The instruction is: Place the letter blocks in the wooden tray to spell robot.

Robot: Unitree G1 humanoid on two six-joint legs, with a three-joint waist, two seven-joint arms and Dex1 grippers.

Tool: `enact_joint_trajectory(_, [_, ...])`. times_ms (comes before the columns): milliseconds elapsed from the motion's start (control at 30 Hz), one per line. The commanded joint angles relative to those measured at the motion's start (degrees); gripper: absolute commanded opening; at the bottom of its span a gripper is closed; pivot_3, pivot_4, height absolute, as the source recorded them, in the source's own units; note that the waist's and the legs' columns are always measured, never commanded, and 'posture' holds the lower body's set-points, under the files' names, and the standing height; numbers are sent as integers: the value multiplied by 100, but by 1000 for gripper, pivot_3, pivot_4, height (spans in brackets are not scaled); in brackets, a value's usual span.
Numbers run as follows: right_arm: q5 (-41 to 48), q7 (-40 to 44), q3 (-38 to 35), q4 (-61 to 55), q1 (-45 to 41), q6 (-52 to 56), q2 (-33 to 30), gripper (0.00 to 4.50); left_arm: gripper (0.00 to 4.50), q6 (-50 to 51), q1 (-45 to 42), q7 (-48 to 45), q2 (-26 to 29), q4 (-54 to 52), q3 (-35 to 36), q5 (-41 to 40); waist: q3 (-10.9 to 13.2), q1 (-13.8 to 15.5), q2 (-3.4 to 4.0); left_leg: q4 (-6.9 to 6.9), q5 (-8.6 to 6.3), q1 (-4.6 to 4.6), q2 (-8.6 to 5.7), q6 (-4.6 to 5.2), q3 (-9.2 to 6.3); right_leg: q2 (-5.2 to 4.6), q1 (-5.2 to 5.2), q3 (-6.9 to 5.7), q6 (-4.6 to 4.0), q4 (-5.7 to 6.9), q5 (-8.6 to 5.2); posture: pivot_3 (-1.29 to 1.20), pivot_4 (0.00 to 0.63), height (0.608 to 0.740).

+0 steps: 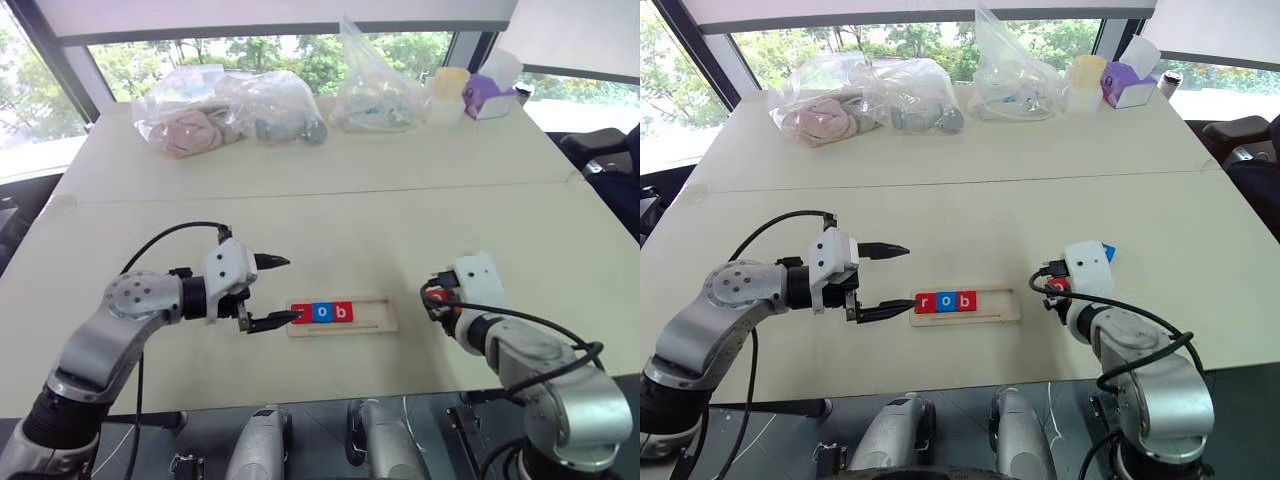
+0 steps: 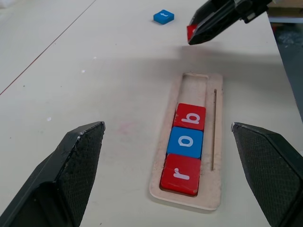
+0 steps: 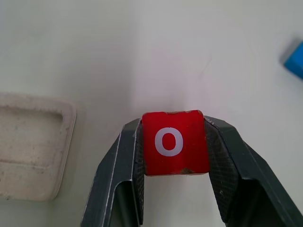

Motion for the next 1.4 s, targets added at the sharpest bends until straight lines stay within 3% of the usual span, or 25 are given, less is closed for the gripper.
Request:
enact_joint_trajectory(33, [-47,-154,-4,-289,104,44,90,1207,4500,-116,-100,-67,-17,-29,-8,-14,0,-1,0,0,0,-5,-1,0,1,-1,-5,0,0,-2,0,0,150,740])
enact_joint_trajectory(233, [-60,-236,-45,-112,152,-131,76,1207,4500,-100,-116,-104,-4,-29,10,0,0,0,0,-1,0,-10,-5,0,5,-5,-9,2,1,-5,1,0,150,740])
enact_joint_trajectory(400, [78,-65,-102,-18,325,-369,-16,3797,4500,-51,-77,-81,11,-83,50,-12,0,3,0,-1,0,-9,-3,0,2,-3,-8,1,1,-4,0,0,150,740])
enact_joint_trajectory(467, [183,105,-137,1,330,-471,-124,4465,4500,-32,-68,-74,14,-104,59,-25,0,2,0,-1,0,-9,-3,0,3,-3,-8,1,1,-4,0,0,150,740])
enact_joint_trajectory(533, [473,604,-125,50,241,-648,-570,4465,4500,-32,-60,-78,22,-112,55,-21,1,1,1,-1,0,-9,-4,0,3,-3,-8,1,1,-4,0,0,150,740])
enact_joint_trajectory(633, [1045,2038,-269,493,-133,-1744,-1912,4465,4500,-89,-3,-107,36,-109,54,1,6,-15,7,2,0,-9,-5,0,8,-7,-7,2,2,-8,0,0,150,740])
enact_joint_trajectory(767, [1102,4120,-127,1265,208,-4354,-3618,4465,4500,-120,-60,-114,6,-38,35,26,7,24,0,-2,-1,-6,-7,1,4,-2,0,0,3,-13,-1,0,150,740])
enact_joint_trajectory(867, [928,4947,95,2287,309,-5755,-4170,4465,4500,-136,-141,-106,-34,17,-10,57,8,23,-5,-8,-2,-7,-10,3,0,2,9,-21,12,-18,-10,0,150,740])
enact_joint_trajectory(1133, [350,6115,1099,4817,-805,-7787,-4313,4465,4500,-127,-179,-50,-39,2,64,98,10,2,-6,8,-1,2,-11,3,8,-1,15,-8,10,-14,-6,0,150,740])
enact_joint_trajectory(1400, [85,6540,1576,5757,-1278,-8417,-4121,4465,4500,-98,-28,10,23,-140,130,92,10,28,-6,3,-1,-1,-11,3,11,-2,14,-11,7,-7,-2,0,150,740])
